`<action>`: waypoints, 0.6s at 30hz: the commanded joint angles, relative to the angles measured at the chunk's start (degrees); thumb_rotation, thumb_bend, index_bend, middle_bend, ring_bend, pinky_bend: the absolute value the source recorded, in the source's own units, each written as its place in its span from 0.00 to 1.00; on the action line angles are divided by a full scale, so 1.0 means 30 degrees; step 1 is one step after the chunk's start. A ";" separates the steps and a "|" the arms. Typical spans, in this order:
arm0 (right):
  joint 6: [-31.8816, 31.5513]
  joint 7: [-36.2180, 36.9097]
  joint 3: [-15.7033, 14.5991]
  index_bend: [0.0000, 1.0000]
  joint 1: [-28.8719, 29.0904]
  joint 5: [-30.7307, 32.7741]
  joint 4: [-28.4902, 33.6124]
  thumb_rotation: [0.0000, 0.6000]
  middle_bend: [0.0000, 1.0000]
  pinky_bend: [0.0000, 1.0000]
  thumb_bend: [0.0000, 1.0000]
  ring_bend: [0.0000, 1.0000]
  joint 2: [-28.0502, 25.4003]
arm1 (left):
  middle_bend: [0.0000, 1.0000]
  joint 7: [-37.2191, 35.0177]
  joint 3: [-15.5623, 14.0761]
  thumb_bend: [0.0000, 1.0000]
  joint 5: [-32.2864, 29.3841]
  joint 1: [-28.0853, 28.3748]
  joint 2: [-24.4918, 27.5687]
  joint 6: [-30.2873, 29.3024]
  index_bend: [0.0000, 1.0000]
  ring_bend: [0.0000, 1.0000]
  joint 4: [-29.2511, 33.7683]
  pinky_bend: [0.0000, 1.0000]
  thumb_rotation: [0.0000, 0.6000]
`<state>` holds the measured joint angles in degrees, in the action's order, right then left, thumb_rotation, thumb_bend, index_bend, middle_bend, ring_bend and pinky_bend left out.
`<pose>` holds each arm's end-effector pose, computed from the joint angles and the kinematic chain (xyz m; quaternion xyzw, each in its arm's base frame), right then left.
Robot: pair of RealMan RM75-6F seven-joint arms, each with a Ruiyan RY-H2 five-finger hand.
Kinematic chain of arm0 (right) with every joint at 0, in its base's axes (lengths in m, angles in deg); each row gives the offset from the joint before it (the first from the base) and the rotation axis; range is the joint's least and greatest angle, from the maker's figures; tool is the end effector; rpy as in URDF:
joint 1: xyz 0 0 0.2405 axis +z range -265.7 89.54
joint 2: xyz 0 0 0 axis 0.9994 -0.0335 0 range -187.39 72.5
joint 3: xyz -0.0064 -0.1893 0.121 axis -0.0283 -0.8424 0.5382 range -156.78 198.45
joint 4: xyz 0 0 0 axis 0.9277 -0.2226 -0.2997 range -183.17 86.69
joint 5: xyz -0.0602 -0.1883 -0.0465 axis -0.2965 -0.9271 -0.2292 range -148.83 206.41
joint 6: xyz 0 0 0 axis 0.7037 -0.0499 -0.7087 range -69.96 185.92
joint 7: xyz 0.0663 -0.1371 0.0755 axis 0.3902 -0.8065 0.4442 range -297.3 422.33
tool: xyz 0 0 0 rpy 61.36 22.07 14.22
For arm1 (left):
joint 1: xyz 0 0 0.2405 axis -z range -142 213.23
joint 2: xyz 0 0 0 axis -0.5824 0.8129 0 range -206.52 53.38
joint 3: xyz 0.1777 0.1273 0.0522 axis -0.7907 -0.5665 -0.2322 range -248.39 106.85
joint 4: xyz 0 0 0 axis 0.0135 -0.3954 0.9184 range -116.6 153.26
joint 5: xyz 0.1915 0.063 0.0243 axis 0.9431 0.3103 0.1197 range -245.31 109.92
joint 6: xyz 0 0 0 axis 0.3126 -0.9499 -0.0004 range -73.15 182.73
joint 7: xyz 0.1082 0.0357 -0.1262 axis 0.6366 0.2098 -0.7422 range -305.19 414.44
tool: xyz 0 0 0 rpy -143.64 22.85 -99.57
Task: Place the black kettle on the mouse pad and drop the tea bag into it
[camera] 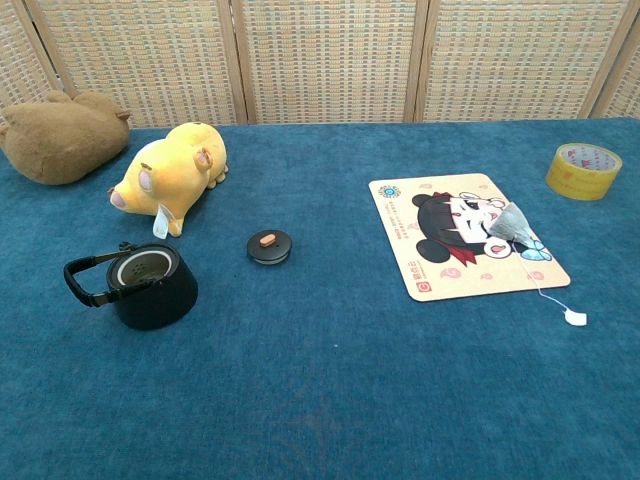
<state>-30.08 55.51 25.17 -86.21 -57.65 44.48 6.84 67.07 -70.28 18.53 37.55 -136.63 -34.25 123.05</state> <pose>-0.2818 -0.1941 0.1621 0.5918 -0.3453 0.3640 0.6309 -0.2529 0.1800 0.1582 -0.5967 -0.3737 -0.3587 0.6129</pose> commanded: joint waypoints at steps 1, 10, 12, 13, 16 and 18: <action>-0.0032 0.0008 -0.0006 0.11 -0.0015 -0.0001 -0.0017 1.00 0.15 0.09 0.18 0.04 0.0013 | 0.00 0.0063 0.0023 0.30 -0.0025 0.0060 -0.0030 0.0131 0.13 0.00 -0.0007 0.00 1.00; -0.0170 0.0104 -0.0024 0.11 -0.0092 -0.0006 -0.0078 1.00 0.15 0.09 0.18 0.04 0.0002 | 0.00 0.0593 0.0166 0.30 0.0236 0.0418 -0.0359 0.0538 0.13 0.00 -0.0096 0.00 1.00; -0.0214 0.0144 -0.0007 0.11 -0.0108 0.0007 -0.0101 1.00 0.15 0.09 0.18 0.04 0.0009 | 0.00 0.0836 0.0224 0.30 0.0335 0.0724 -0.0588 0.0940 0.13 0.00 -0.0124 0.00 1.00; -0.0236 0.0175 -0.0007 0.11 -0.0116 -0.0003 -0.0120 1.00 0.15 0.09 0.18 0.04 0.0016 | 0.00 0.0970 0.0250 0.30 0.0401 0.0869 -0.0743 0.1115 0.13 0.00 -0.0184 0.00 1.00; -0.0295 0.0271 -0.0034 0.11 -0.0157 -0.0033 -0.0193 1.00 0.15 0.09 0.18 0.04 0.0023 | 0.00 0.1633 0.0231 0.30 0.0569 0.1410 -0.1257 0.1932 0.13 0.00 -0.0420 0.00 1.00; -0.0362 0.0313 -0.0036 0.11 -0.0204 -0.0025 -0.0218 1.00 0.15 0.09 0.18 0.04 -0.0001 | 0.00 0.2035 0.0219 0.30 0.0555 0.1846 -0.1626 0.2665 0.14 0.00 -0.0487 0.00 1.00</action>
<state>-31.15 56.43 25.06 -86.80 -57.73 43.84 6.85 72.13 -69.63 20.07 41.82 -140.36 -28.00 121.97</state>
